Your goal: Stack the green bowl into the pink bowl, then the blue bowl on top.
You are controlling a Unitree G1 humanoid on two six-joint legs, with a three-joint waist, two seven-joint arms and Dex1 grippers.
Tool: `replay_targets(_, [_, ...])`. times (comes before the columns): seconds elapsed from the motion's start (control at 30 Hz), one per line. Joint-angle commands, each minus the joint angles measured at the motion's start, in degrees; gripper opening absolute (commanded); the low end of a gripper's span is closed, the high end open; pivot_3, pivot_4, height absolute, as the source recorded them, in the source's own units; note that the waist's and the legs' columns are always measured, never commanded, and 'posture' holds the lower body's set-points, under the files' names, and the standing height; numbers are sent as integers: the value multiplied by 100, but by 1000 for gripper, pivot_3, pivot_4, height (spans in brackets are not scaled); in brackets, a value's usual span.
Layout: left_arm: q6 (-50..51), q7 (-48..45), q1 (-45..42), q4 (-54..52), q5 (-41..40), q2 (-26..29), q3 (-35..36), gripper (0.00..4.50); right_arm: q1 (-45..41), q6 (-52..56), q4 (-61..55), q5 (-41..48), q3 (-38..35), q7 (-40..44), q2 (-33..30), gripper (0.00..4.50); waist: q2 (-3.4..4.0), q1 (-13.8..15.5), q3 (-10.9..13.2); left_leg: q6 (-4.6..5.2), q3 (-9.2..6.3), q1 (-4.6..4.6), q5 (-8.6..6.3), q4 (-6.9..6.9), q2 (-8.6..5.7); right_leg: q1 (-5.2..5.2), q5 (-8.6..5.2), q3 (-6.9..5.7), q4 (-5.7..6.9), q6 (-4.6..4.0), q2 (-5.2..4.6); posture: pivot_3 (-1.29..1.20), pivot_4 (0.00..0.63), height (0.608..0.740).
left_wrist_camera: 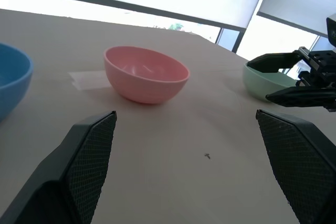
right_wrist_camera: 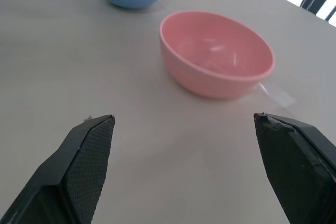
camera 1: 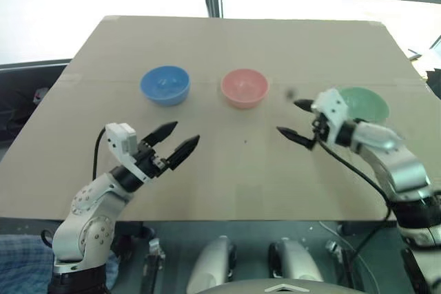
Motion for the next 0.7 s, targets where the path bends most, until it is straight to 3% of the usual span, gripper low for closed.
replay_targets(0.03, [-155, 19, 89, -153, -57, 151, 396, 4500, -986, -387, 800, -648, 557, 90, 325, 4464, 0, -29, 0, 0, 0, 3, 0, 0, 0, 0, 0, 0, 1, 0, 0, 0, 150, 740])
replay_targets(0.2, [-181, 126, 287, -242, -74, 253, 747, 4500, -1995, -1070, 2275, -1328, 1122, 158, 926, 4464, -1, -84, -1, -2, 0, 5, 1, -4, 0, -1, 0, 0, 4, 0, 1, 0, 150, 740])
replay_targets(0.67, [-235, 405, 990, -737, -207, 235, 1306, 4500, -3783, -2312, 6079, -2692, 1638, -264, 2345, 4464, 0, -196, 0, -18, -2, 6, 8, -30, -7, -24, 1, 2, 9, -2, 0, 0, 150, 740])
replay_targets(0.7, [-245, 410, 1033, -755, -222, 232, 1336, 4500, -3838, -2372, 6206, -2746, 1639, -280, 2403, 4224, 0, -206, 0, -18, -2, 6, 9, -33, -8, -24, 1, 3, 9, -2, -1, 0, 150, 740])
